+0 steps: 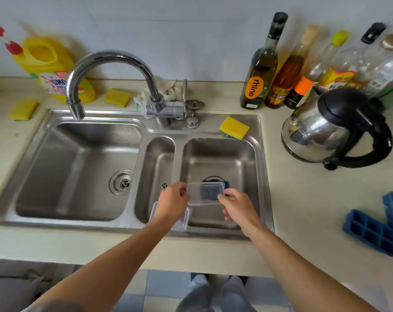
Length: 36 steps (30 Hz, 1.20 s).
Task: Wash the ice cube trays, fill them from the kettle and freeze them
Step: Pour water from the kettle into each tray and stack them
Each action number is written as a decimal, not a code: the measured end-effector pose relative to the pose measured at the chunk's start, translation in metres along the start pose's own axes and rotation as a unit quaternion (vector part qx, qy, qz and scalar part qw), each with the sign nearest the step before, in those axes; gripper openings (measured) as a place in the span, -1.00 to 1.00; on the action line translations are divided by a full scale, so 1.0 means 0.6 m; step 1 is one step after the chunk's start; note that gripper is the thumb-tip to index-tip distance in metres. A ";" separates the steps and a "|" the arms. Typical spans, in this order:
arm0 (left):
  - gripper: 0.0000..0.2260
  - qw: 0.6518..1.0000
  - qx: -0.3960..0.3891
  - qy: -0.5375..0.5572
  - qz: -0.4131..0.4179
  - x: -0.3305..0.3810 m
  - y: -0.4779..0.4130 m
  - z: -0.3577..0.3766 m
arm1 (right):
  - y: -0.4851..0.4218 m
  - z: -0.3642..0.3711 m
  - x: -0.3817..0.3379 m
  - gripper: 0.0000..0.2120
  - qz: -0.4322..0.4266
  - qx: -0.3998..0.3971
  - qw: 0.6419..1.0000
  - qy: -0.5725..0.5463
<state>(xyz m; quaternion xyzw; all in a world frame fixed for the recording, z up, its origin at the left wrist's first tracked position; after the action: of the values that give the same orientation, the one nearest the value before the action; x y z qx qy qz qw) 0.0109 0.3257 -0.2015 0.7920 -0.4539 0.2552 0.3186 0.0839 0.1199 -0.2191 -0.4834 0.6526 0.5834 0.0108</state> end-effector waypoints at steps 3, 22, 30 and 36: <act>-0.86 0.998 -0.053 -0.019 0.008 0.021 -0.047 0.051 | -0.033 -0.039 0.018 -0.81 0.009 0.028 1.000 0.001; -0.76 0.967 -0.210 -0.124 -0.077 -0.062 -0.192 0.215 | -0.230 0.014 0.093 -0.84 0.097 -0.015 0.995 0.036; -0.86 0.970 -0.186 -0.122 -0.098 -0.086 -0.209 0.213 | -0.258 0.008 0.103 -0.95 0.106 0.037 0.991 0.075; -0.88 0.968 -0.196 -0.086 -0.128 -0.107 -0.213 0.228 | -0.273 0.007 0.101 -0.79 0.134 0.073 0.981 0.123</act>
<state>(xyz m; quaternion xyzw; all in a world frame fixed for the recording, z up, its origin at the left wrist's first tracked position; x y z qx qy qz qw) 0.1102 0.3097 -0.3723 0.7845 -0.4158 0.0489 0.4574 0.1551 0.1100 -0.3784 -0.4577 0.7485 0.4664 -0.1128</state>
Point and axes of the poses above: each hand's wrist, its own y-axis away from the middle knuckle, its own z-axis out of the palm, x = y × z, the point moved 10 cm from there along -y, towards the middle knuckle, and after that the axes turned 12 degrees about z, right-handed, at the moved point
